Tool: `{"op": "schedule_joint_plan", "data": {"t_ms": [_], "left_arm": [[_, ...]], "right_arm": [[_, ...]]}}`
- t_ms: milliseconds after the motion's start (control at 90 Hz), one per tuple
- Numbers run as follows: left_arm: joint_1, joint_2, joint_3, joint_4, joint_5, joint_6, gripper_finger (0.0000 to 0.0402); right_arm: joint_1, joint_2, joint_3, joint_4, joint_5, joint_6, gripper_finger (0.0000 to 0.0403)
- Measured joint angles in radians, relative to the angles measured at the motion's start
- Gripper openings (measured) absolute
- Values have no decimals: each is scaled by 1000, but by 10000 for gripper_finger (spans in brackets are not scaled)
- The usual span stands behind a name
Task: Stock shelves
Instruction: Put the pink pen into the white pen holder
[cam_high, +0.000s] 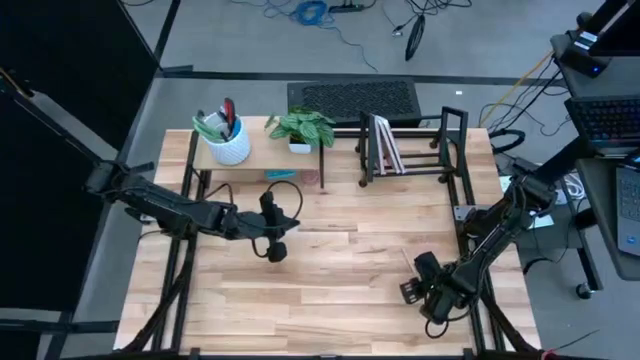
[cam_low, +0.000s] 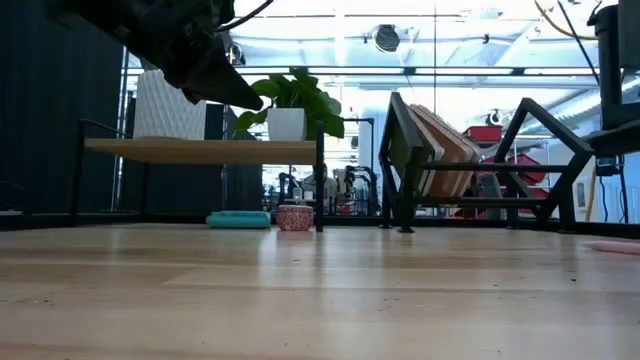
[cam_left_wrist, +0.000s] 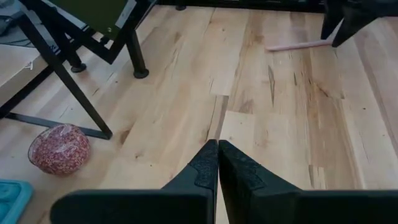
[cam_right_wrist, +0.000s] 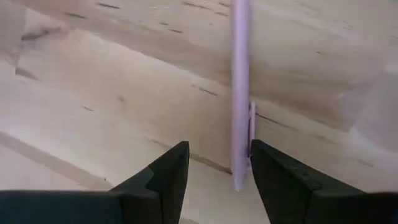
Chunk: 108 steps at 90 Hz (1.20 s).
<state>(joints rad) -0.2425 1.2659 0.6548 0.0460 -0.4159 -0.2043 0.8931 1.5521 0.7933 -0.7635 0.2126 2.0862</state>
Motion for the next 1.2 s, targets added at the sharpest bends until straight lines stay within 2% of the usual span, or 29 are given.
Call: {"op": "schedule_joint_plan", "data": {"t_ms": [200,378,556,622,700,800,967,1200], "left_arm": [[0,0,0,0,29,0,0],[0,0,0,0,30,0,0],[0,0,1,0,30,0,0],[0,0,1,-2,30,0,0],[0,0,1,2,32,-1,0],[0,0,1,38,40,-1,0],[0,0,1,80,42,0,0],[0,0,1,90,42,0,0]], "right_arm": [[-42,-48,39,-83,4,-164,157],[-138,-48,11,-127,26,-263,157],[-232,-47,-100,37,-2,-347,157],[-246,-55,-143,131,-14,-368,157],[-247,-56,-168,158,-9,-367,153],[-243,-56,-173,154,-8,-338,120],[-219,-53,-176,168,46,-333,20],[-209,-52,-177,154,88,-347,9]]}}
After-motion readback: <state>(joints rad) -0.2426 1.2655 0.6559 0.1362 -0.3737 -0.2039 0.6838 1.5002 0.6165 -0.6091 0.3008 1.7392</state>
